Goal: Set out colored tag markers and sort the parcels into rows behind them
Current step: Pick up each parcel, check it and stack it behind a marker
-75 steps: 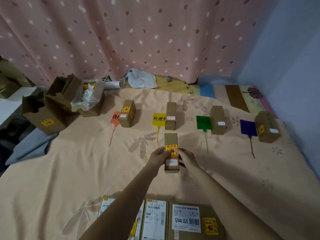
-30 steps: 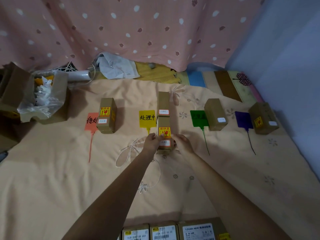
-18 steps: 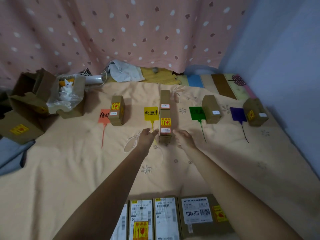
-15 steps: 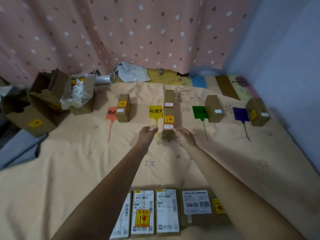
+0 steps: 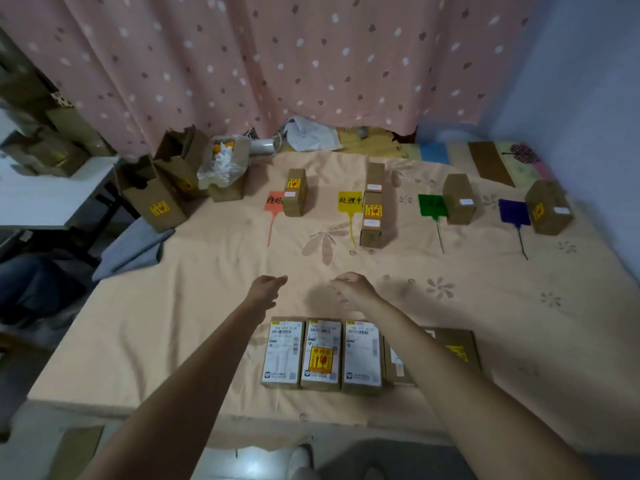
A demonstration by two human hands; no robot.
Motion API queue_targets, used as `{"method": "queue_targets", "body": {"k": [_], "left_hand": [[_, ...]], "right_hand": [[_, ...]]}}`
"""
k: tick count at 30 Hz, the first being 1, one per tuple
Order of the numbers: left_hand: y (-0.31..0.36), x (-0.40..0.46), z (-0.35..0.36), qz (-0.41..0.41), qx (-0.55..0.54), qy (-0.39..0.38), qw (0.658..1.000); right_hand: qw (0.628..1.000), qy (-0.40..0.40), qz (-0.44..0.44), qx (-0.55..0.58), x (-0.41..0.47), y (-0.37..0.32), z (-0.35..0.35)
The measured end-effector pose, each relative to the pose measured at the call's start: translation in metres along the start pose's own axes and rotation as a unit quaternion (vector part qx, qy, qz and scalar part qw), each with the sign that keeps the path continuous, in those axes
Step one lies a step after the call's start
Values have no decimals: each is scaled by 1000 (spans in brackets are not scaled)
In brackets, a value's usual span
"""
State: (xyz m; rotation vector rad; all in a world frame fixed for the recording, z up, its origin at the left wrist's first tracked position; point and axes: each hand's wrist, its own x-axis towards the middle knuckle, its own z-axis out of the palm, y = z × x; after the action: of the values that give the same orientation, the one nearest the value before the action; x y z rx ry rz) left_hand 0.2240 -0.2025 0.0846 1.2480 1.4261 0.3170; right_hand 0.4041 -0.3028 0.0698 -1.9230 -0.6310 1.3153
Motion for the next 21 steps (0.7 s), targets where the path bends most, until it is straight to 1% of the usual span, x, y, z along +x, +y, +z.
{"method": "queue_targets", "body": {"k": [2, 4, 6, 8, 10, 13, 15, 19, 21], "left_hand": [[-15, 2, -16, -15, 14, 2, 1000], [-28, 8, -30, -12, 39, 8, 999], [-41, 14, -40, -8, 65, 1, 998], [-53, 19, -49, -21, 69, -26, 997], [-66, 24, -58, -41, 77, -68, 994], [-86, 27, -70, -63, 76, -131, 986], [-95, 27, -73, -78, 80, -161, 981], [-106, 17, -63, -98, 96, -202, 970], [-111, 13, -54, -99, 93, -226, 965]], "right_hand": [[999, -26, 27, -23, -2, 2, 20], [996, -52, 55, -57, -3, 4, 40], [992, -54, 76, -79, -4, 6, 61], [990, -31, 74, -116, -5, 7, 84], [985, 15, 62, -162, -7, 13, 106], [967, 82, 57, -235, -9, 28, 133], [954, 117, 72, -266, -8, 32, 144], [939, 161, 96, -287, -6, 36, 160], [940, 159, 100, -283, -5, 36, 165]]}}
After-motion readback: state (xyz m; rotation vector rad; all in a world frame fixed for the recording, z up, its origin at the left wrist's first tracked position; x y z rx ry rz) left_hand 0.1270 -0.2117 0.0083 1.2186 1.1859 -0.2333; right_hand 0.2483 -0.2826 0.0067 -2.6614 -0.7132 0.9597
